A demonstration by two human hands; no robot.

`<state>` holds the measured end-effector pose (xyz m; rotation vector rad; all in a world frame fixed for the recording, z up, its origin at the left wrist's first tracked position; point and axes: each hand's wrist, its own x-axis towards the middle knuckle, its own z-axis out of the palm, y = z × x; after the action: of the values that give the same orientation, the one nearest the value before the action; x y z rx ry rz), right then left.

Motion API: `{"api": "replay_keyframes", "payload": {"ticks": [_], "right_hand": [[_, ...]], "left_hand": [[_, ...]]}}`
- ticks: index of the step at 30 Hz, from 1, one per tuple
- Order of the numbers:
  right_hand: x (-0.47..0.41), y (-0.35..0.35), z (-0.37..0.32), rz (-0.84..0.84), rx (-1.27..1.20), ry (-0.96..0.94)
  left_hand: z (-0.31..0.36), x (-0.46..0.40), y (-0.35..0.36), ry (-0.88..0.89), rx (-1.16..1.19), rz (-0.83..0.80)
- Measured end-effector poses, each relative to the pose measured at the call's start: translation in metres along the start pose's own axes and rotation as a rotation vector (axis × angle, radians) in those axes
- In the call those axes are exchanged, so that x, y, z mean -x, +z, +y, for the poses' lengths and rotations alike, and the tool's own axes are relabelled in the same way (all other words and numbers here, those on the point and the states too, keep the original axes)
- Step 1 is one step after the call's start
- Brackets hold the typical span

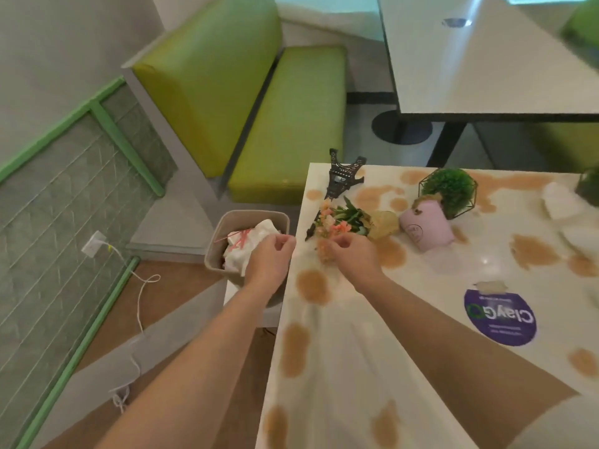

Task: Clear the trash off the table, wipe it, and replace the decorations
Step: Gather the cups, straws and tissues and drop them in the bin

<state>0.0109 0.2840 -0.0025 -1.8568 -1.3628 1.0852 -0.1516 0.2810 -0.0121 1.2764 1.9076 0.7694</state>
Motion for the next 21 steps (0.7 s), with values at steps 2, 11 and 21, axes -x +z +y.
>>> {"api": "replay_keyframes", "payload": {"ticks": [2,11,21], "right_hand": [[0.012,-0.035,0.016,0.039,-0.024,0.025],[0.051,-0.186,0.104,0.223,-0.038,0.06],[0.089,-0.349,0.235,0.384,-0.06,0.228]], "left_hand": [[0.022,0.018,0.023,0.035,0.006,-0.059],[0.113,0.104,0.149,0.168,-0.066,-0.244],[0.185,0.199,0.315,0.172,-0.07,-0.475]]}}
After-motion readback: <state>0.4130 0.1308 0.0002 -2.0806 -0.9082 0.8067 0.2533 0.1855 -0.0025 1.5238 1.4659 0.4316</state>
